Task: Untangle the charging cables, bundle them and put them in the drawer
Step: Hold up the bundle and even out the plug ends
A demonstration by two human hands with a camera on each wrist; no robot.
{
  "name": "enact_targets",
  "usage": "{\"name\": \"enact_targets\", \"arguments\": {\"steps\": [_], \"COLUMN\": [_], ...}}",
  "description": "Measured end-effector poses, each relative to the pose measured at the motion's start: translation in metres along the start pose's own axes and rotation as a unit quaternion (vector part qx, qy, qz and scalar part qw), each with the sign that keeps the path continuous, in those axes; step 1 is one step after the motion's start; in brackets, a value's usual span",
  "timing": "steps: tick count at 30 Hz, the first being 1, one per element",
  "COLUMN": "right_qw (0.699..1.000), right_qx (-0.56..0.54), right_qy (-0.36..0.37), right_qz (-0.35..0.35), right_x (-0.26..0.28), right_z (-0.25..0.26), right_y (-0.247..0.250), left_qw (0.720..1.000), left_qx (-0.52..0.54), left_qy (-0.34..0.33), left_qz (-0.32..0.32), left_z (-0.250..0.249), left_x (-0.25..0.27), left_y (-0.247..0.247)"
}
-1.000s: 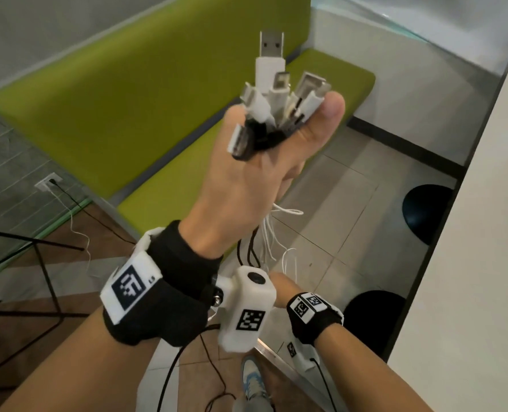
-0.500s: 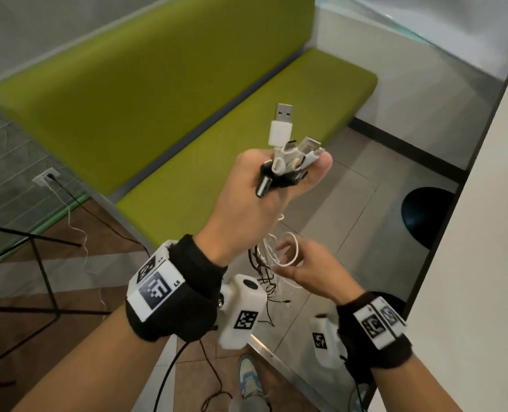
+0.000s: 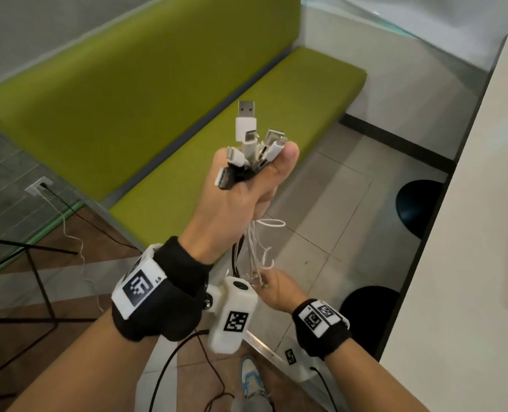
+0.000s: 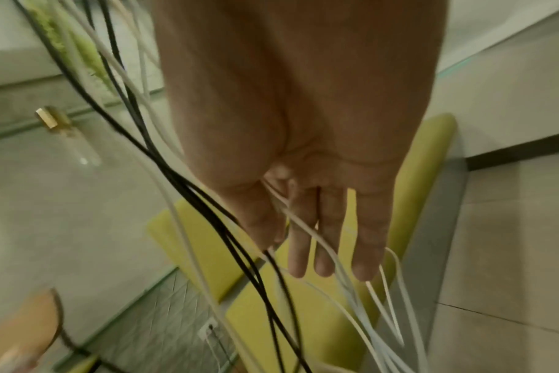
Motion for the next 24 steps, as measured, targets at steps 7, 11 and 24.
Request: {"name": "enact_targets", "arguments": {"steps": [7, 11, 24], "right_qw": [0.954, 0.952, 0.927], "right_qx": [-0.136, -0.214, -0.307], "right_qy": [-0.036, 0.18, 0.211], "right_qz": [-0.263, -0.128, -0.038], "right_x": [0.046, 0.074, 0.063], "right_z": [-0.001, 0.059, 0.091], "right_y": [0.098, 0.116, 0.093], "left_qw": [0.999, 0.997, 0.998], "left_qx": [0.029, 0.035, 0.042], "left_qy": [0.043, 0.048, 0.022], "left_qz": [0.017, 0.04, 0.04], "left_z": [0.019, 0.02, 0.007], "left_x": [0.01, 0.009, 0.011], "left_y": [0.021, 0.013, 0.002]}}
Point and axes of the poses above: each hand's wrist, its own x-axis away from the middle knuckle, its own y-axis out of the back of the hand, z = x × y, the point moved 4 cm from there along -x, towards the middle knuckle, and after that the axes turned 7 degrees about -y, right-handed, at the moved point
